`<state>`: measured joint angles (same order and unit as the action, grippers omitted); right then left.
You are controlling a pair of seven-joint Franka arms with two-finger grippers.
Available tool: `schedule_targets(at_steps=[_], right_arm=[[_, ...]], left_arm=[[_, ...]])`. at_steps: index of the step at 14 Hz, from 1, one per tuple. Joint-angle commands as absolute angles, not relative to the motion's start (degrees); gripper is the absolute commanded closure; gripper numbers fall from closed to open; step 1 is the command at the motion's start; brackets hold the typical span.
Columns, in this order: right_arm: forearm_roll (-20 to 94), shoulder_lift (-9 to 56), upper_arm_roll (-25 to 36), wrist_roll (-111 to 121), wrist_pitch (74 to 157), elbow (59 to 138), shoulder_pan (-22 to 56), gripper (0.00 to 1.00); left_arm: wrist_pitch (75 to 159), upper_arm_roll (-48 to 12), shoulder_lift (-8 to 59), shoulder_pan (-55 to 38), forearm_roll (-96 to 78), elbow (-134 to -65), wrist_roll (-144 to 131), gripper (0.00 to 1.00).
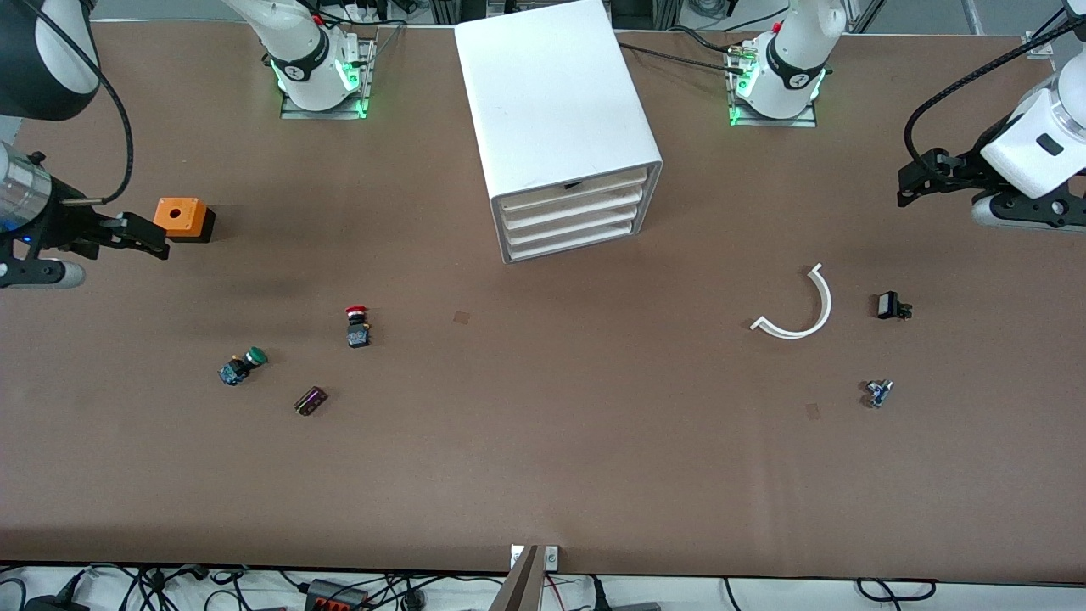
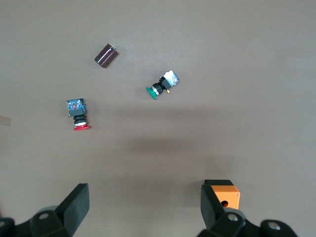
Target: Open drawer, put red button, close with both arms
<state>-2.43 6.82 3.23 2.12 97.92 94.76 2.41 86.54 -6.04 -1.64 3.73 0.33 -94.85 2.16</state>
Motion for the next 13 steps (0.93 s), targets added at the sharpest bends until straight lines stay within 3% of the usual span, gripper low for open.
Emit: schedule_targets(at_steps=[1, 7, 10, 13], right_arm=[[-2.99, 7.82, 3.16, 1.14, 98.17, 95.1, 4.12, 0.0], [-2.46, 14.58, 3.08, 1.14, 98.78, 91.58, 8.09, 0.0], [3.94, 18.7, 3.16, 2.11, 102.46, 90.97, 7.82, 0.0], [3.43, 23.19, 3.25, 1.5, 106.43, 90.44, 11.94, 0.0]], left_arm=[[79.3, -6.33, -0.79, 3.25, -1.57, -91.23, 1.41, 0.0], [64.35, -9.4, -0.7, 2.9, -9.48, -90.88, 2.28, 0.0], [63.37, -11.33, 2.01, 2.72, -14.31, -91.05, 2.37, 0.0], [66.61, -11.43, 8.23, 3.68, -22.21, -91.32, 5.08, 0.0]])
